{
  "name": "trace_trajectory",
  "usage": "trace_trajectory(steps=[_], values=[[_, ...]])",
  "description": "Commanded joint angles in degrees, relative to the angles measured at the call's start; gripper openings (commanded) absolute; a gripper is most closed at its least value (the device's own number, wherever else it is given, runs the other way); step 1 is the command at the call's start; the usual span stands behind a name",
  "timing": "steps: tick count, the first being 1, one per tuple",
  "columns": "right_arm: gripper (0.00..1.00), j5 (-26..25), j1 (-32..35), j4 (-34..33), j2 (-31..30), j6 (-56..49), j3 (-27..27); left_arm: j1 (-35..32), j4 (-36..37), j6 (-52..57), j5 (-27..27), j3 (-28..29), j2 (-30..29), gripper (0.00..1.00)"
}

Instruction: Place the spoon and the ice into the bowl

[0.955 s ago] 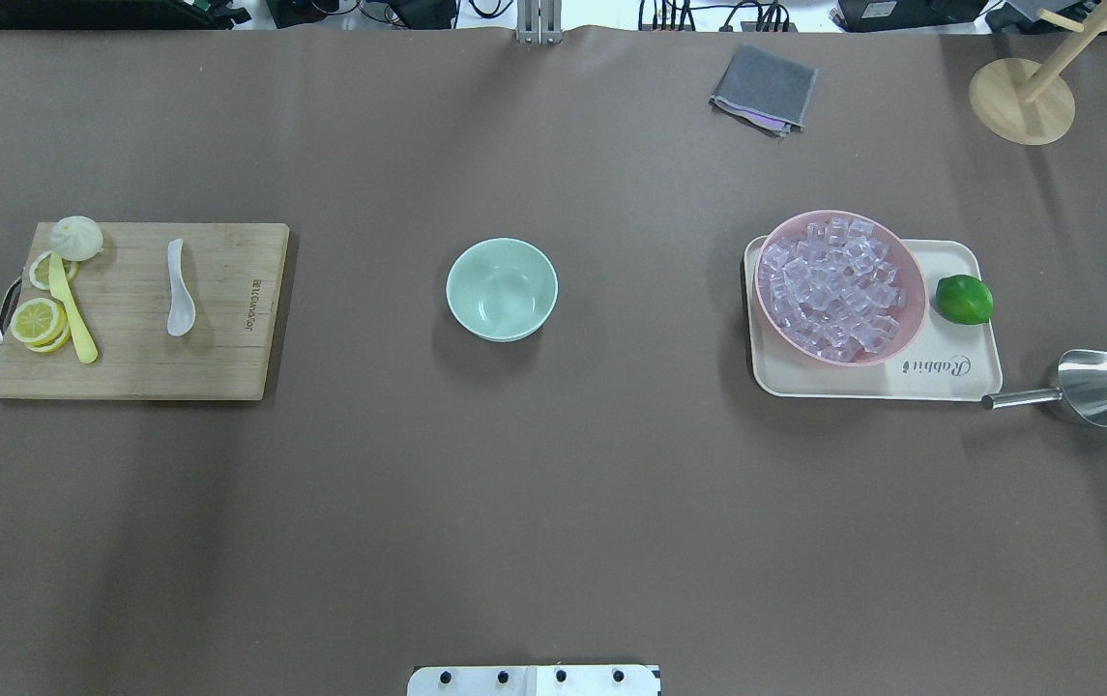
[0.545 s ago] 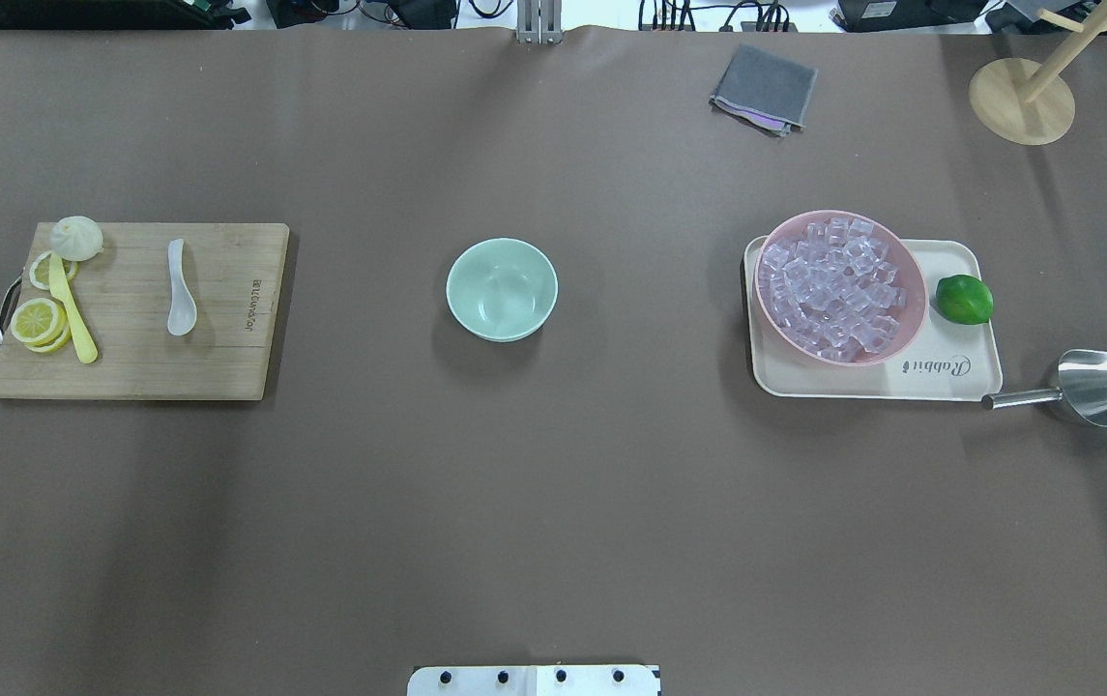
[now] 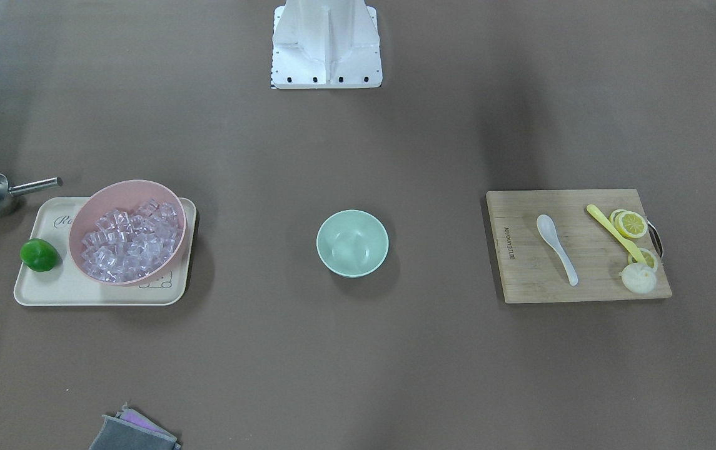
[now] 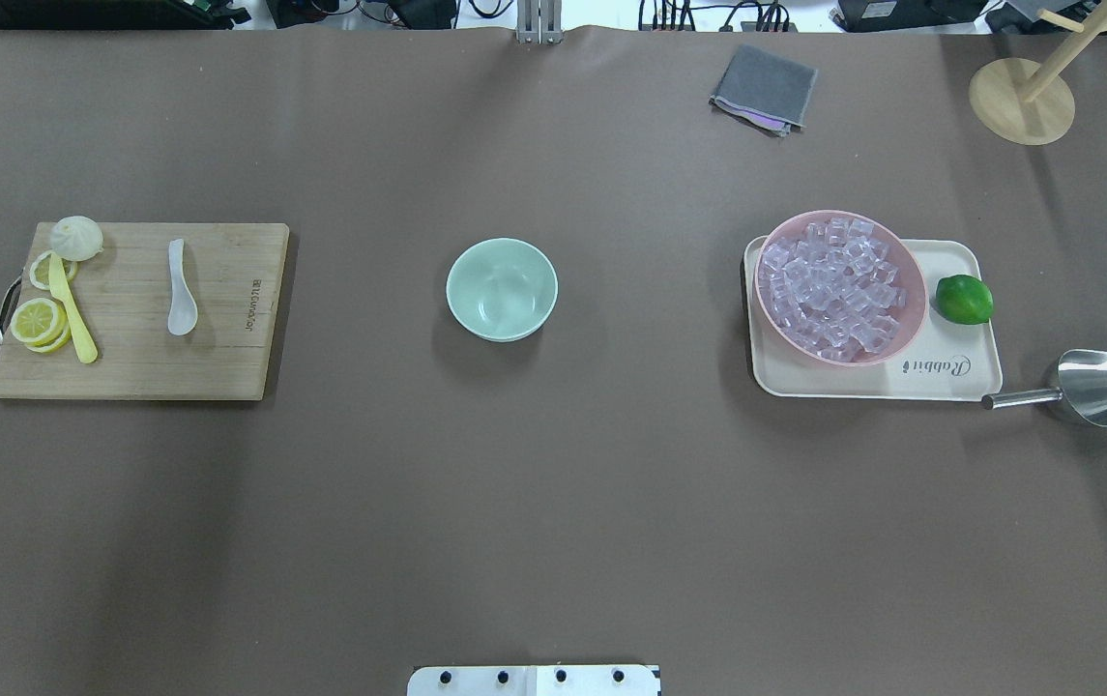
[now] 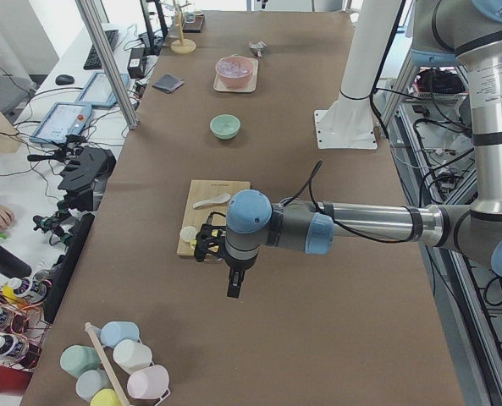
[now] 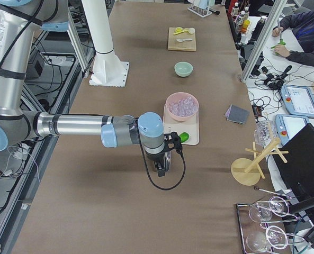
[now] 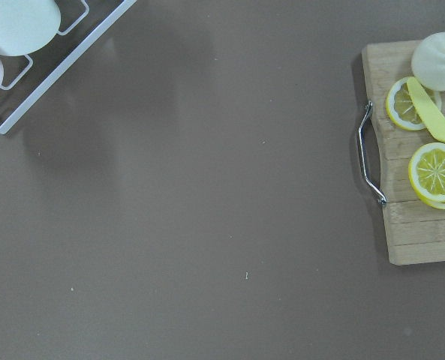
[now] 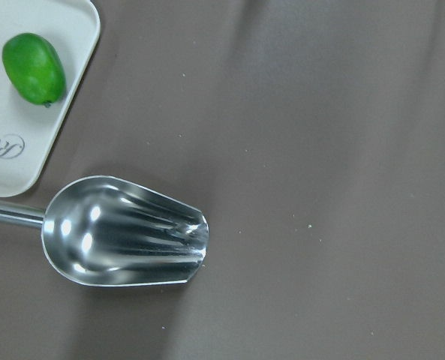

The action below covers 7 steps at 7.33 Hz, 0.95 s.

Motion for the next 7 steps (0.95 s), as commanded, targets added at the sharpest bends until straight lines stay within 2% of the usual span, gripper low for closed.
trace_trajectory(steps=[1,2,3,5,6,7], values=[[1.0,0.56,0.0,5.35,0.96,0.41,0.86,-0.09,-11.75,-0.23,0.14,0.97,0.08,0.99],[1.0,0.48,0.0,9.65,1.14,3.2,1.04,-0.09,-21.15,-0.23,0.23,3.77,-0.1,0.99],[1.0,0.91,0.0,10.82,3.31,8.27,1.22,0.08,-25.24,-0.84,-0.03,7.11,-2.8,0.99],[1.0,2.31,-0.35,10.84,6.49,12.95,1.4,0.17,-29.22,-1.37,-0.47,9.5,-3.0,0.99],[1.0,2.32,-3.22,10.75,9.02,20.2,2.53,0.26,-29.5,-2.68,-1.17,9.43,-3.43,0.99],[1.0,1.28,-8.56,10.75,10.88,28.8,4.89,0.35,-30.2,-10.09,-2.74,9.16,-4.4,0.99]])
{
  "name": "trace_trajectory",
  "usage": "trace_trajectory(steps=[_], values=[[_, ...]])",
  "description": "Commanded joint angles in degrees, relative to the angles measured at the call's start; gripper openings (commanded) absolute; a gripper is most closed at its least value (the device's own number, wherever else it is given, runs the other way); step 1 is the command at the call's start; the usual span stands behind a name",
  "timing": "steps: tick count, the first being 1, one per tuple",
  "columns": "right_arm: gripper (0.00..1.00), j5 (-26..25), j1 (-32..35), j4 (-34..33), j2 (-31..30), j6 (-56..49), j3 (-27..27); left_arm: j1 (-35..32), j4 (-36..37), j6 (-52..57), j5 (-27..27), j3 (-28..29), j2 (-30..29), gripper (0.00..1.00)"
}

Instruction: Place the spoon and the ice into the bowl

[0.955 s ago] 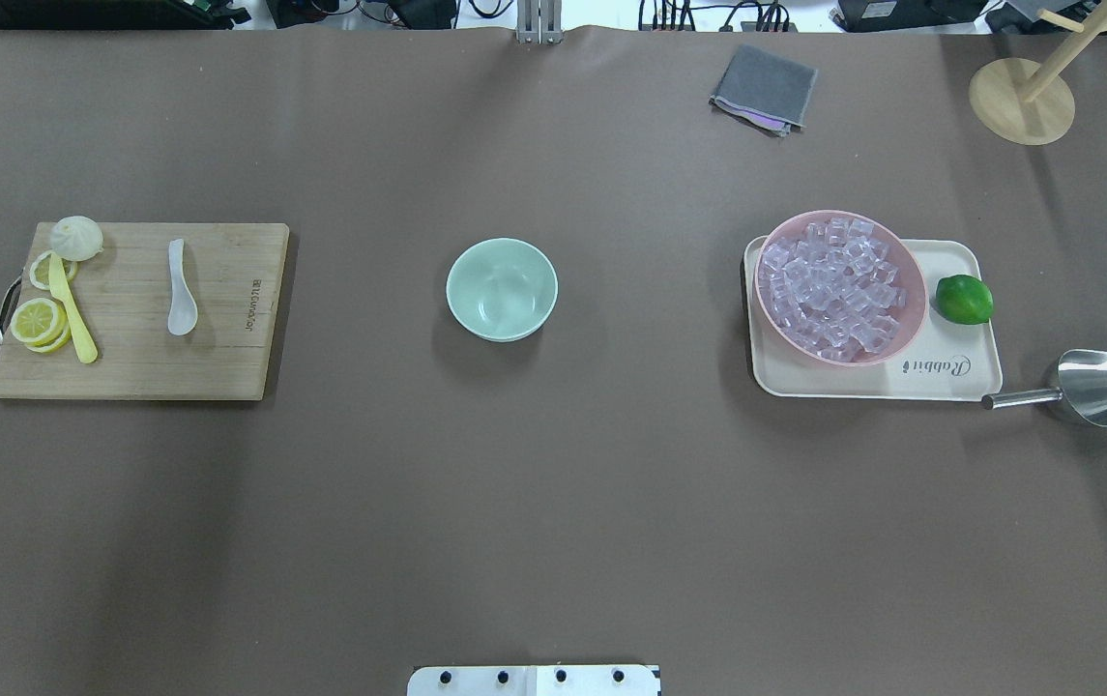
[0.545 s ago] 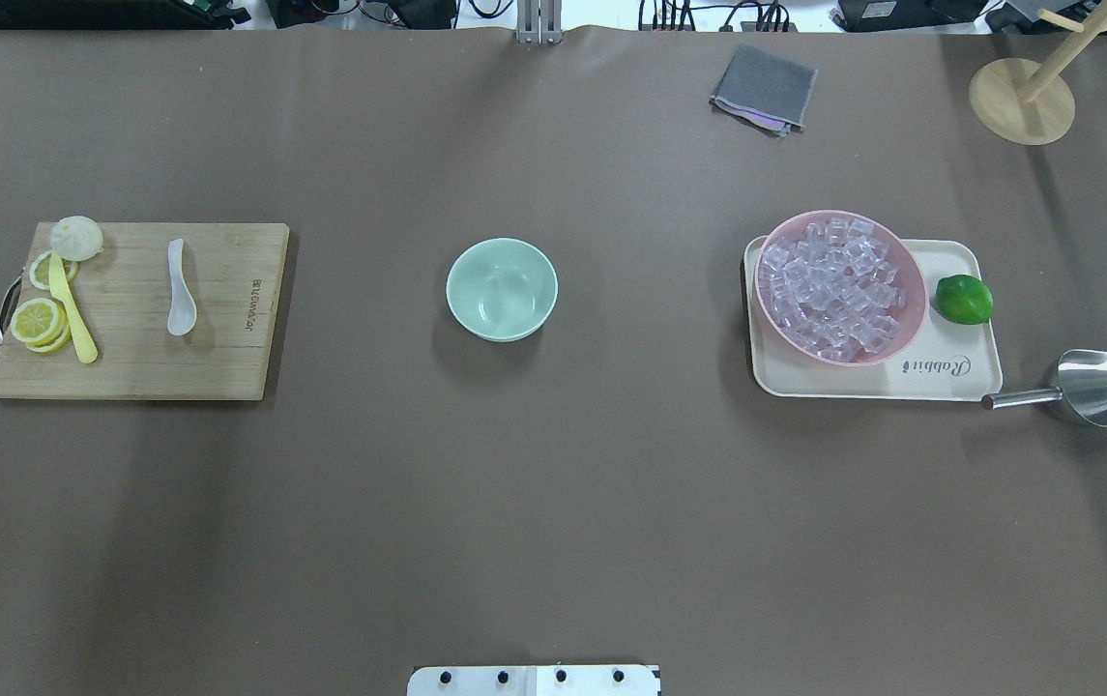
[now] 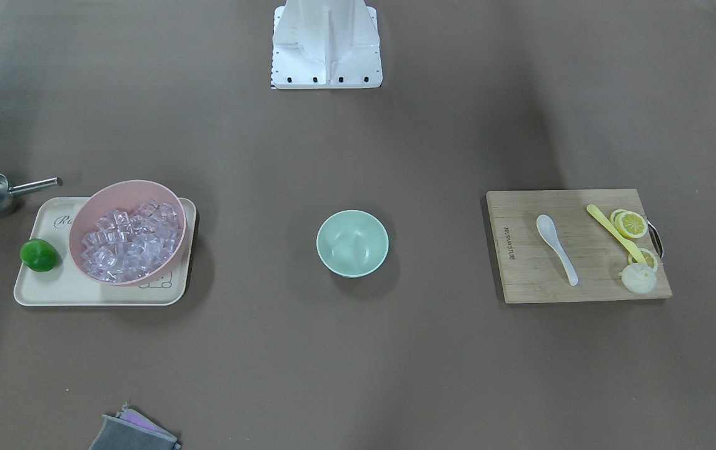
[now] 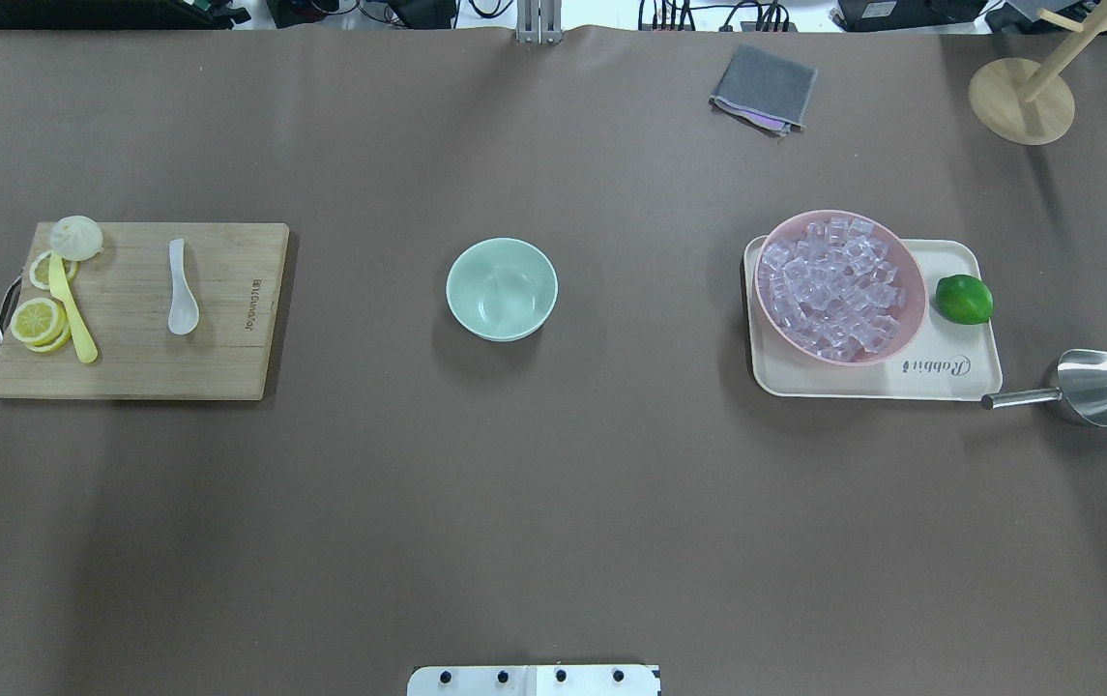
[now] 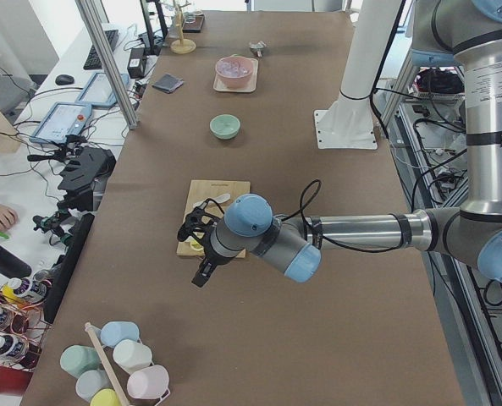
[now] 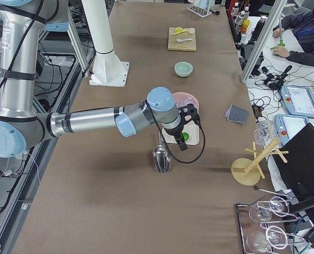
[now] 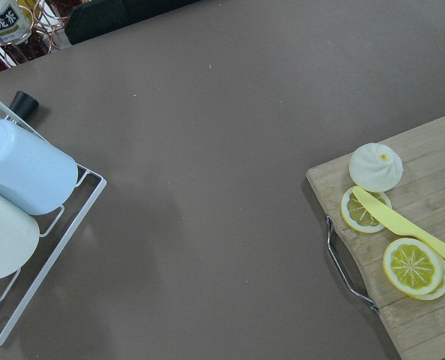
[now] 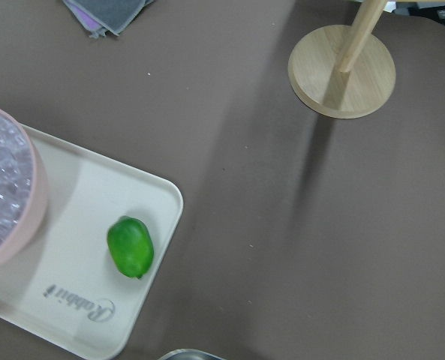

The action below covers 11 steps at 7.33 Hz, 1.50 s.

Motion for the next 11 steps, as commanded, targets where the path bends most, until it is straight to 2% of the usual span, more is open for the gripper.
trace_trajectory(steps=[1,3,5,7,8,9,10,11], values=[[1.0,-3.2,-10.16,0.02,5.06,18.56,3.53,0.38,-1.43,-13.33,-3.45,0.01,-1.88,0.99],[1.0,-15.9,-23.16,-0.59,10.94,33.43,4.86,4.75,-6.41,-25.1,-4.01,0.01,-2.42,0.99],[1.0,-23.49,-30.57,-0.86,13.17,40.85,4.86,13.16,-8.73,-38.56,3.25,0.09,-5.82,0.99],[1.0,-30.78,-35.67,-12.39,20.25,45.17,4.86,24.32,-8.46,-52.81,12.39,0.71,-10.22,0.97],[1.0,-35.08,-39.1,-15.68,22.55,47.19,4.51,27.33,-7.85,-53.56,15.04,1.49,-11.81,0.97],[1.0,-35.74,-40.44,-15.71,23.1,47.74,4.07,28.41,-6.72,-54.18,15.77,2.54,-13.47,0.92],[0.99,-36.96,-41.41,-15.71,24.15,47.74,3.11,30.07,-6.7,-54.71,17.95,3.25,-14.27,0.81],[0.96,-37.76,-41.94,-15.71,24.51,47.74,3.01,32.17,-6.62,-55.06,19.8,3.35,-14.89,0.75]])
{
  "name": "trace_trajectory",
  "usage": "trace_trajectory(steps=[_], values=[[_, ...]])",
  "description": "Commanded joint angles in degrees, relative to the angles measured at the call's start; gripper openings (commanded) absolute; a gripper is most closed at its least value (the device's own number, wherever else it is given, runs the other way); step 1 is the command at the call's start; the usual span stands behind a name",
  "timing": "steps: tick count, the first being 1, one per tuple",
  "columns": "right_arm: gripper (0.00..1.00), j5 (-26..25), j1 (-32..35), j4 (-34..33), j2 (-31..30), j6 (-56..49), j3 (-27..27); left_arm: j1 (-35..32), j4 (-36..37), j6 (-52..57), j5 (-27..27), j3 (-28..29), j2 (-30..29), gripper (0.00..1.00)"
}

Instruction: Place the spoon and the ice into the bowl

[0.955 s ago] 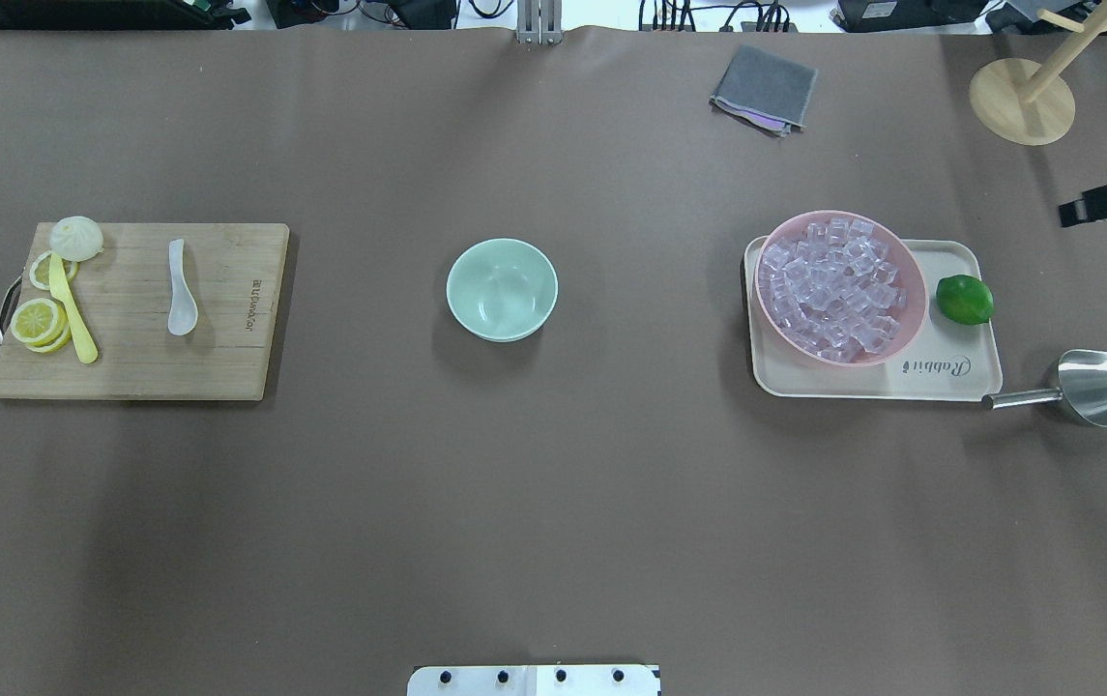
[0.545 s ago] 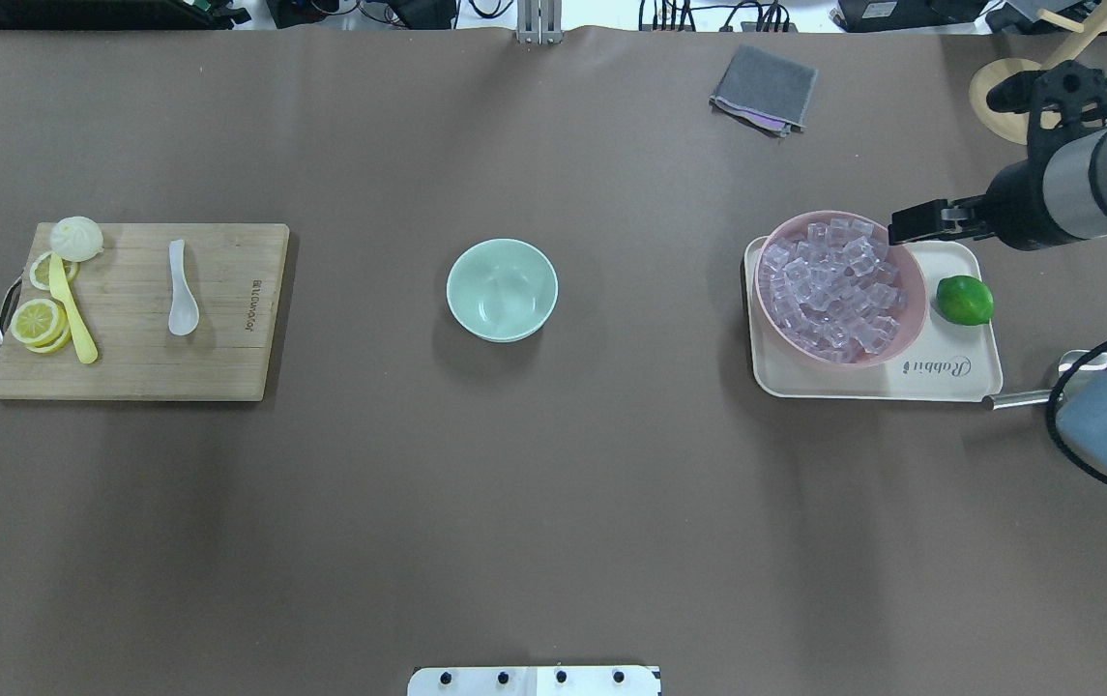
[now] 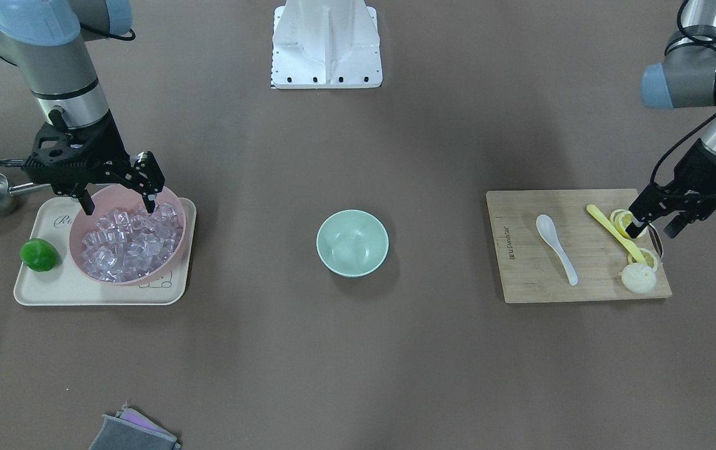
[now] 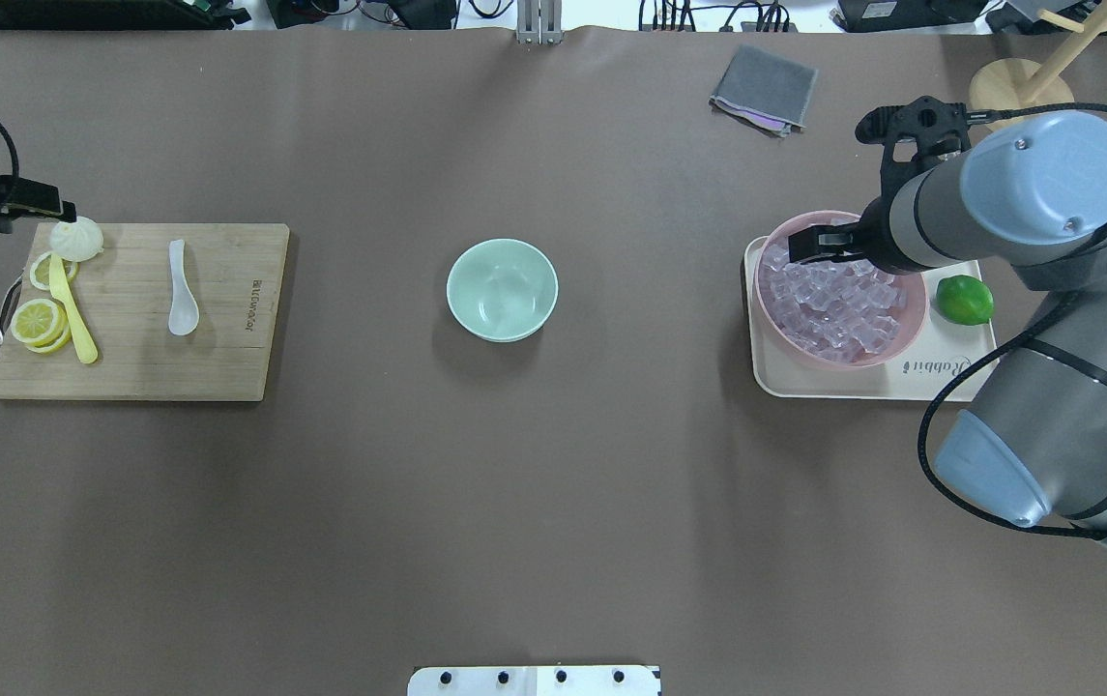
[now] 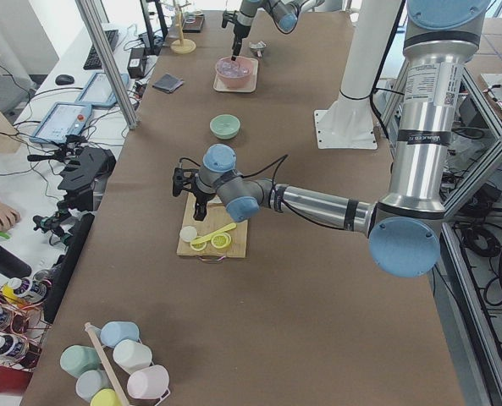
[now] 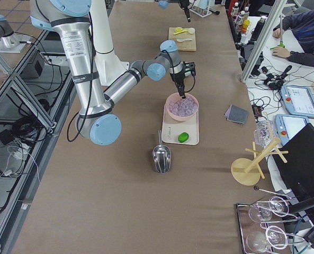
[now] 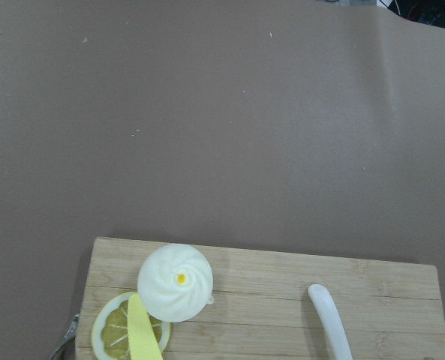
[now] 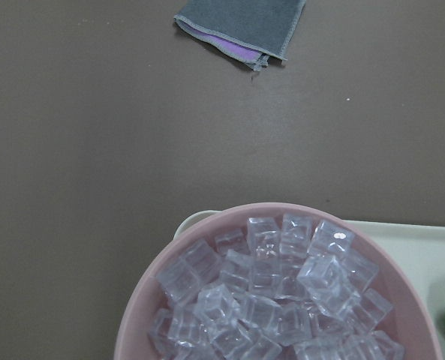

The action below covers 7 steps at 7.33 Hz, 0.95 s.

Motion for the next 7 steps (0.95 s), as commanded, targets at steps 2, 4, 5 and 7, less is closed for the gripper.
trace_trajectory(steps=[2,4,5,7], values=[[0.9,-1.4,-1.31,-0.28,0.8,0.21,-0.56,7.28,0.15,-5.85,7.35,0.74,-1.59,0.67],[0.91,-1.4,-1.31,-0.1,0.8,0.12,-0.56,12.22,0.15,-8.85,12.81,2.4,-3.42,0.54],[0.91,-1.57,-1.39,-0.1,0.71,0.04,-0.56,13.11,0.15,-8.95,13.79,3.89,-4.74,0.51],[0.91,-1.75,-1.39,-0.1,0.71,0.04,-0.47,14.08,0.15,-8.95,15.11,5.48,-5.98,0.5]])
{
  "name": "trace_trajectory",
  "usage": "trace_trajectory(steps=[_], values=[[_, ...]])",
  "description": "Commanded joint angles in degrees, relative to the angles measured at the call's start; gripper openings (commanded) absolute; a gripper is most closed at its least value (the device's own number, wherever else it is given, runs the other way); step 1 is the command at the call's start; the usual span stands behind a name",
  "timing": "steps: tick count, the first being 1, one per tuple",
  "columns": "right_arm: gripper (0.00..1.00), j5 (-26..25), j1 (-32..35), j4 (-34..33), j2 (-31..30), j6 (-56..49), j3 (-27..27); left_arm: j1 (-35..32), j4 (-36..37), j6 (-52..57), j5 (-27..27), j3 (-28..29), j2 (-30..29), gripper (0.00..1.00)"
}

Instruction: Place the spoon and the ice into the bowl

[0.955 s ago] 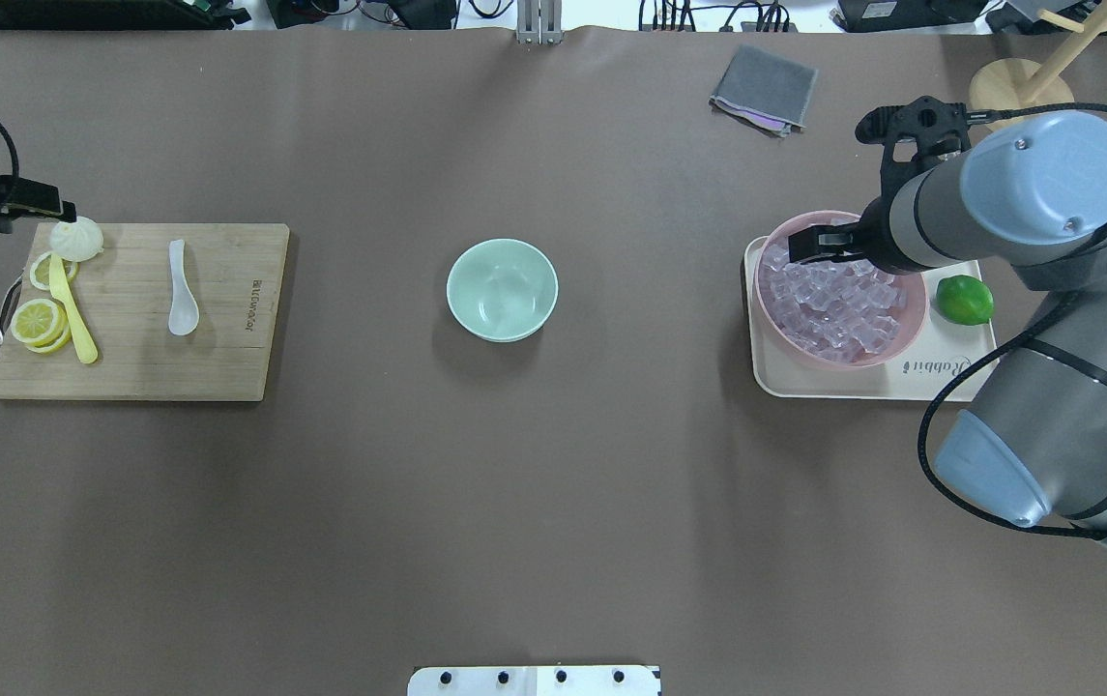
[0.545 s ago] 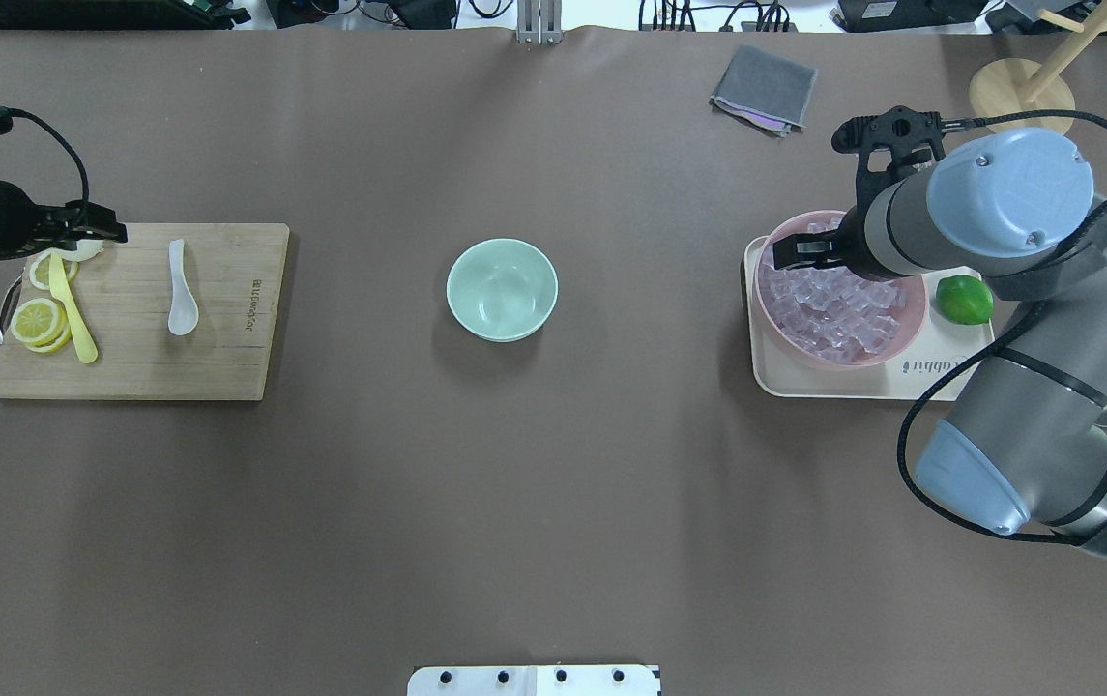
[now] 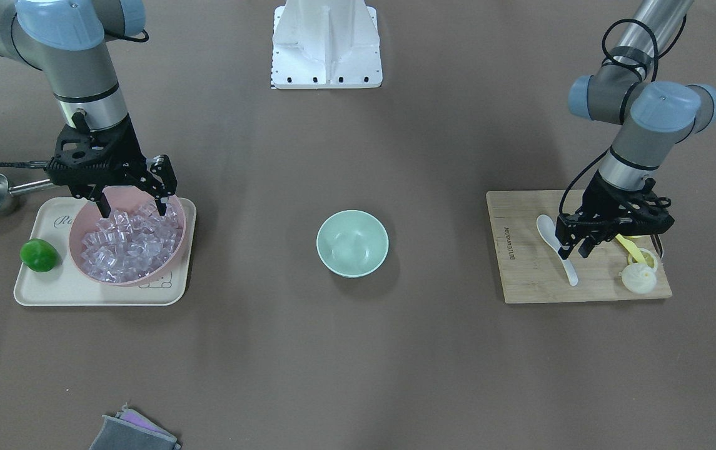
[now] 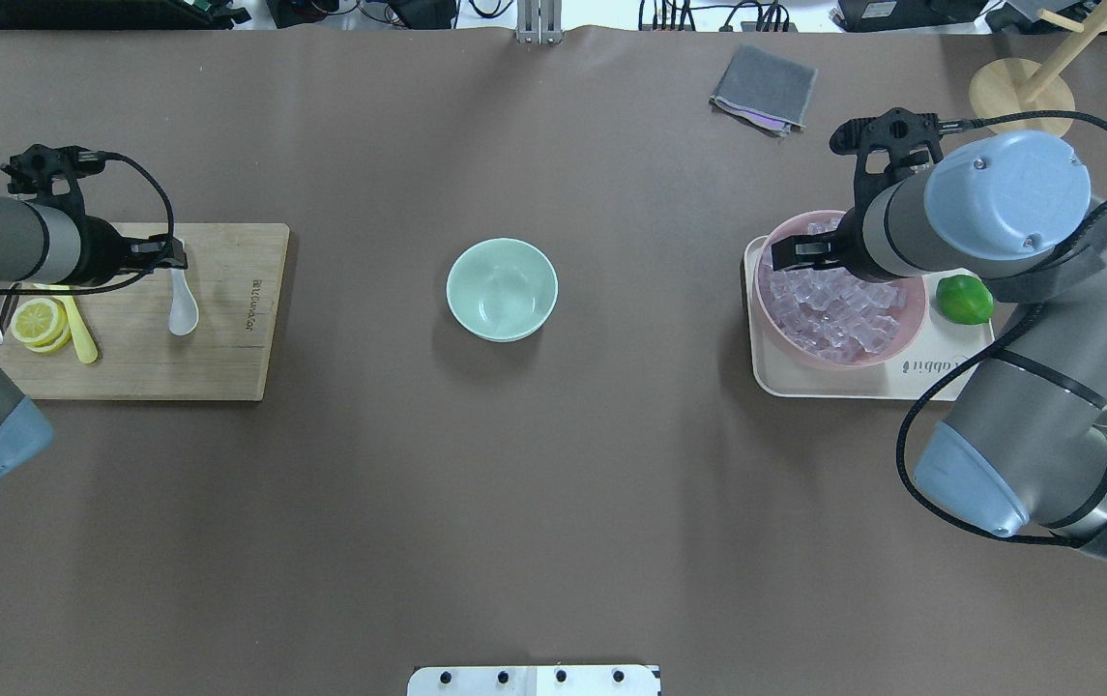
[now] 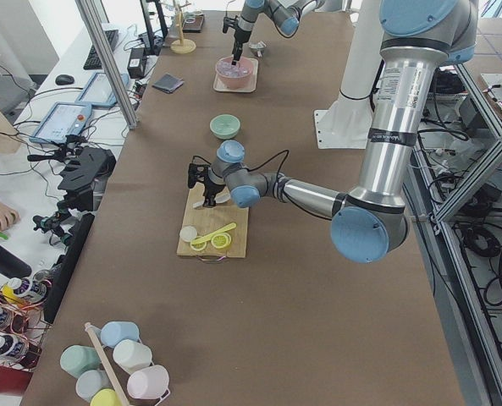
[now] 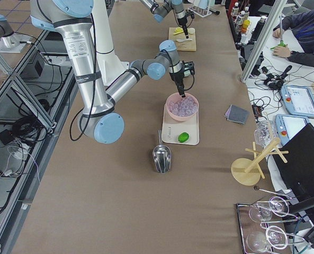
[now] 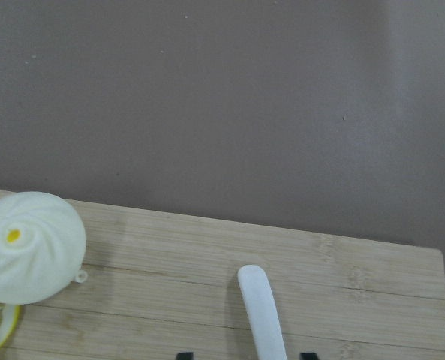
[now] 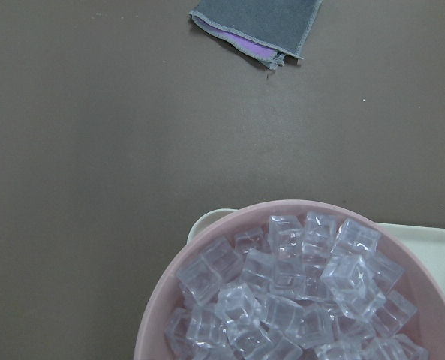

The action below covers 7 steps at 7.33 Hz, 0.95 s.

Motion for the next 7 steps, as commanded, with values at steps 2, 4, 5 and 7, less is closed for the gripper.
trace_trajectory(steps=[2,4,5,7], values=[[0.91,-0.12,-0.02,0.06,-0.19,-0.1,-0.04,0.99,-0.09,0.08,1.1,1.6,-0.74,0.48],[0.91,-0.03,-0.02,0.06,-0.19,-0.28,-0.05,1.08,-0.09,0.08,1.1,1.86,-0.74,0.47],[0.91,-0.12,-0.02,0.06,-0.19,-0.28,-0.05,1.08,-0.09,0.16,1.1,1.86,-0.74,0.43],[0.92,-0.12,-0.02,0.15,-0.19,-0.45,-0.05,1.08,-0.18,0.17,1.19,1.86,-0.74,0.17]])
